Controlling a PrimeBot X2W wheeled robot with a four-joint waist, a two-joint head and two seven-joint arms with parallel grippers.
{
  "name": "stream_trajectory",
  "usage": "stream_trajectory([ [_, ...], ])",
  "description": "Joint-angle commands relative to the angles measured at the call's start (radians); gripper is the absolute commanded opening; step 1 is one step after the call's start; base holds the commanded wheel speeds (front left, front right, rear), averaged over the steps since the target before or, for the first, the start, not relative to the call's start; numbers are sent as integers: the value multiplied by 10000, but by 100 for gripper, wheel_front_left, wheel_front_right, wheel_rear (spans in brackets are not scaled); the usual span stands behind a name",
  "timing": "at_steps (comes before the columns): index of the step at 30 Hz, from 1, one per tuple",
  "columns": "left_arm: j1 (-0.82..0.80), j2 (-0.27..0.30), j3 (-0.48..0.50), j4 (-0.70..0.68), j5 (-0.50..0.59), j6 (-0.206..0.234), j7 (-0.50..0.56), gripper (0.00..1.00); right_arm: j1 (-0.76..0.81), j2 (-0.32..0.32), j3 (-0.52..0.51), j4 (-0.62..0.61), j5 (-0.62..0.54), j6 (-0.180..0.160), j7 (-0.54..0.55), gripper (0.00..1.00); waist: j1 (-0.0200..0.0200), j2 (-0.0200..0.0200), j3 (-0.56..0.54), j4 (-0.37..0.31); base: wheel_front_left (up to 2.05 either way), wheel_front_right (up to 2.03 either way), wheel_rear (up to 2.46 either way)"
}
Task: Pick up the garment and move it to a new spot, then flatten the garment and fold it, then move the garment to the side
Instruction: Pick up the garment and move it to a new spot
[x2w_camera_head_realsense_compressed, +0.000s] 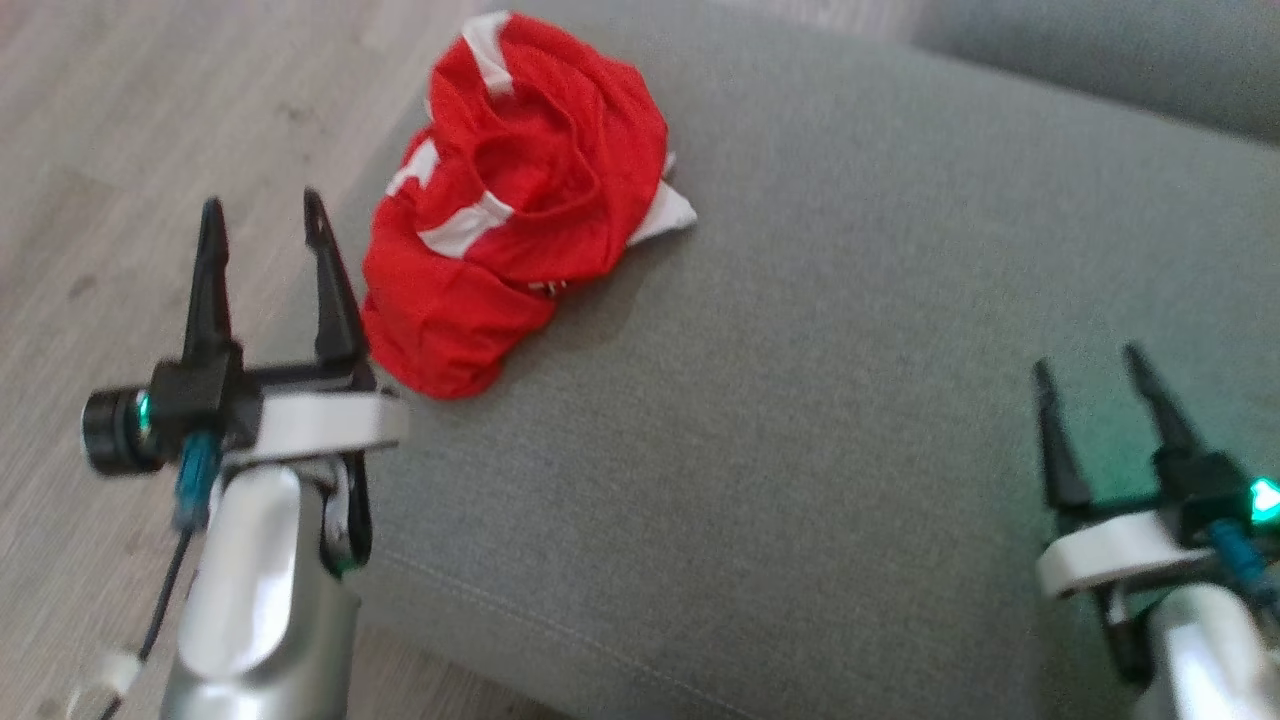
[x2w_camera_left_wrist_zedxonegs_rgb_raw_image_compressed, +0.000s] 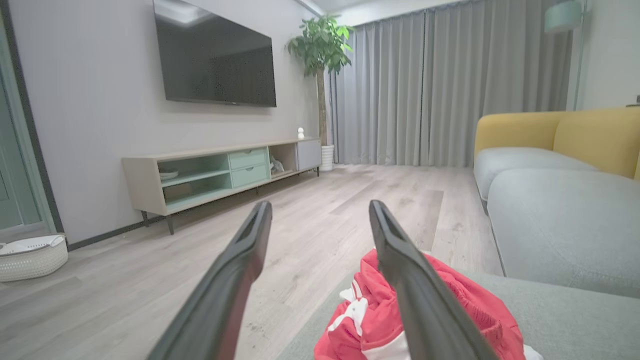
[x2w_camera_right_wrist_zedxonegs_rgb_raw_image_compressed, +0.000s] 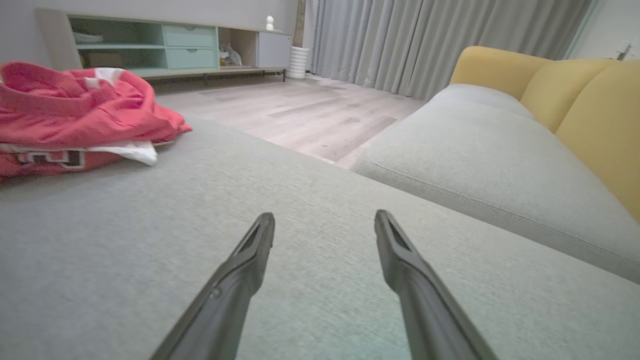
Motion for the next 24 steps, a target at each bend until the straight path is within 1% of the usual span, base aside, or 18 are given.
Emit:
stream_trajectory([
  [1,-658,97,288,87,-97,-38,-49,100,-377,-393,77,-395,-129,75,-109,100,-2,0,1049,-320,0,0,0],
  [5,-1795,47,2,1070,-567,-259,-49,100,-672,-961,-84,-600,-283,75,-109,100,-2,0,1869,-458,0,0,0],
  [7,-2308,37,-222,1769,-823,-282,-49,100,-761,-1174,-138,-718,-298,75,-109,100,-2,0,2191,-516,0,0,0],
  [8,-2569,35,-354,2120,-945,-241,-49,100,-792,-1259,-145,-779,-301,75,-109,100,-2,0,2328,-546,0,0,0],
  [9,-3032,32,-571,2816,-1252,-88,-49,100,-859,-1394,-137,-881,-280,75,-109,100,-2,0,2584,-614,0,0,0],
  [10,-3202,32,-712,3207,-1394,15,-26,100,-884,-1445,-127,-903,-271,75,-109,100,-2,0,2676,-644,0,0,0],
  [14,-3873,30,-1046,4708,-1682,443,441,100,-1054,-1547,-6,-999,-280,75,-109,100,-2,0,3014,-785,0,0,0],
  [16,-4097,30,-1193,5262,-1892,368,574,100,-1138,-1532,61,-993,-284,75,-109,100,-2,0,3086,-847,0,0,0],
  [17,-4187,30,-1266,5491,-1962,315,572,60,-1165,-1514,88,-982,-277,75,-109,100,-2,0,3098,-871,0,0,0],
  [18,-4258,29,-1350,5707,-2012,236,564,0,-1192,-1494,117,-964,-268,75,-109,100,-2,0,3092,-902,0,0,0],
  [20,-4402,29,-1441,5986,-2016,165,391,0,-1234,-1438,149,-913,-237,75,-109,100,-2,0,3007,-958,0,0,0],
  [24,-4757,327,-1555,5831,-1562,404,17,0,-1262,-1170,242,-792,-181,75,-109,100,-2,0,2546,-1133,0,0,0],
])
